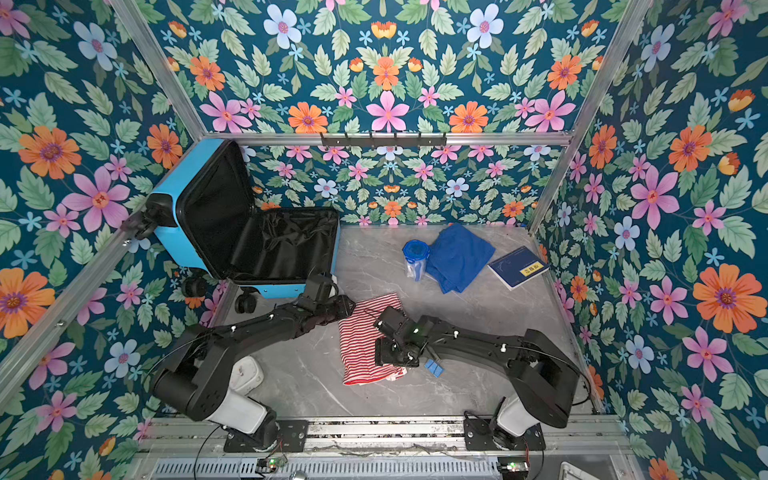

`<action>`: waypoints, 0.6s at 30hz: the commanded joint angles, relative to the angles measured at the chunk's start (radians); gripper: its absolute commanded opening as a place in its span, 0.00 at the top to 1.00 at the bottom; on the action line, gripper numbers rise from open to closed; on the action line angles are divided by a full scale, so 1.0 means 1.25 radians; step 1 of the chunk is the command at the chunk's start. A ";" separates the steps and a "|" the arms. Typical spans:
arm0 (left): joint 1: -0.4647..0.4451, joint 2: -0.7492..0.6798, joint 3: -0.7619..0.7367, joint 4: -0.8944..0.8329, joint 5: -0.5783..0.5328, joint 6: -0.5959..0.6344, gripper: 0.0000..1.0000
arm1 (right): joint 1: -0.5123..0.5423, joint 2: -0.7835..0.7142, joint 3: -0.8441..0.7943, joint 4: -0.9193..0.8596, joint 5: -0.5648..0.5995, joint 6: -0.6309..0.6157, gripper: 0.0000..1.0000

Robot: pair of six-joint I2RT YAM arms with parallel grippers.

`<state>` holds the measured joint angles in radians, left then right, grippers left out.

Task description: Pack the luggage

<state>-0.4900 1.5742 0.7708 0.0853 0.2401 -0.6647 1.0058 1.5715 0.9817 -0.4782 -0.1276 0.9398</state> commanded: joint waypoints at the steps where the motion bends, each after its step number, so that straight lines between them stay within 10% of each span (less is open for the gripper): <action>1: 0.003 0.030 0.009 0.055 0.078 0.027 0.55 | 0.006 0.040 -0.002 0.054 0.003 0.041 0.24; 18: 0.019 -0.037 -0.192 0.059 0.039 0.003 0.55 | -0.158 0.096 -0.075 0.091 -0.016 -0.030 0.22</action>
<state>-0.4679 1.5490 0.5709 0.2466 0.3092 -0.6460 0.8337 1.6798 0.9058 -0.2543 -0.2138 0.9417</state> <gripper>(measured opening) 0.445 0.782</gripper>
